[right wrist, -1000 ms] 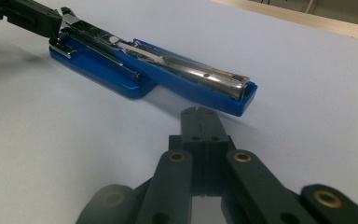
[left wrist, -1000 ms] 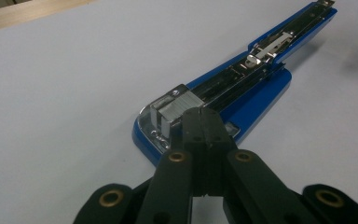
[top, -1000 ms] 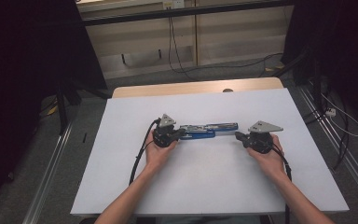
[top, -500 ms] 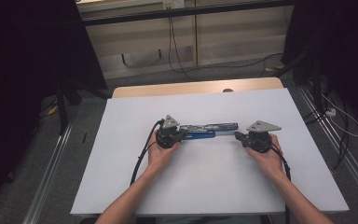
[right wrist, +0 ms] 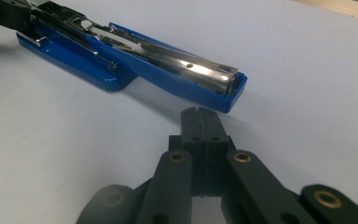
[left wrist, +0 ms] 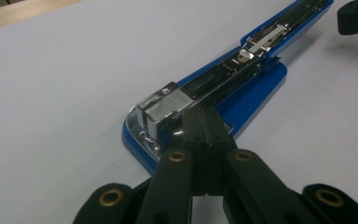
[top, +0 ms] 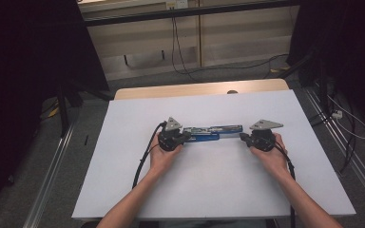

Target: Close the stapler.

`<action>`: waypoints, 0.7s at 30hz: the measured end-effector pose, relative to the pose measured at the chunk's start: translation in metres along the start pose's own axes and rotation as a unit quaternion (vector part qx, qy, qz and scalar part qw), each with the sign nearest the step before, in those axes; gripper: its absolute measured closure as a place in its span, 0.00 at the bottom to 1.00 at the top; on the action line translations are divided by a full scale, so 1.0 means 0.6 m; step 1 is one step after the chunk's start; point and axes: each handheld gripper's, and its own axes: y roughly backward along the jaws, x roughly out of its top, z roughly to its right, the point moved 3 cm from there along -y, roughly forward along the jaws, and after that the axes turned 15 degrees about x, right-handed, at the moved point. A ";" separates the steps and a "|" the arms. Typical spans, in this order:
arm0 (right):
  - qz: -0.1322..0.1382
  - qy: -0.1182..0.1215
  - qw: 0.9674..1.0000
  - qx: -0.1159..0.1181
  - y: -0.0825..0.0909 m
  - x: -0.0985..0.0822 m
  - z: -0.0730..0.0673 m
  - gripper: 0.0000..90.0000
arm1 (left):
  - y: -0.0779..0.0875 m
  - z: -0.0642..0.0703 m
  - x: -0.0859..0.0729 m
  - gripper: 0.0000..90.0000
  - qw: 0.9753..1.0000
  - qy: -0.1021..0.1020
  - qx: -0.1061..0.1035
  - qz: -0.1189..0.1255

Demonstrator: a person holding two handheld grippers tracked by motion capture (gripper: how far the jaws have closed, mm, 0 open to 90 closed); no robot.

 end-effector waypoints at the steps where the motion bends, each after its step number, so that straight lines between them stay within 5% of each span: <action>1: -0.004 -0.001 1.000 0.000 -0.002 0.001 0.001 1.00 | 0.000 0.001 0.000 1.00 1.000 0.004 -0.003 -0.001; 12: -0.046 -0.015 0.999 -0.018 -0.017 0.003 0.009 1.00 | -0.001 -0.002 -0.001 1.00 1.000 0.009 -0.008 0.001; 21: -0.046 -0.011 0.999 -0.027 -0.023 0.004 0.008 1.00 | -0.003 -0.003 -0.001 1.00 1.000 0.019 -0.014 0.003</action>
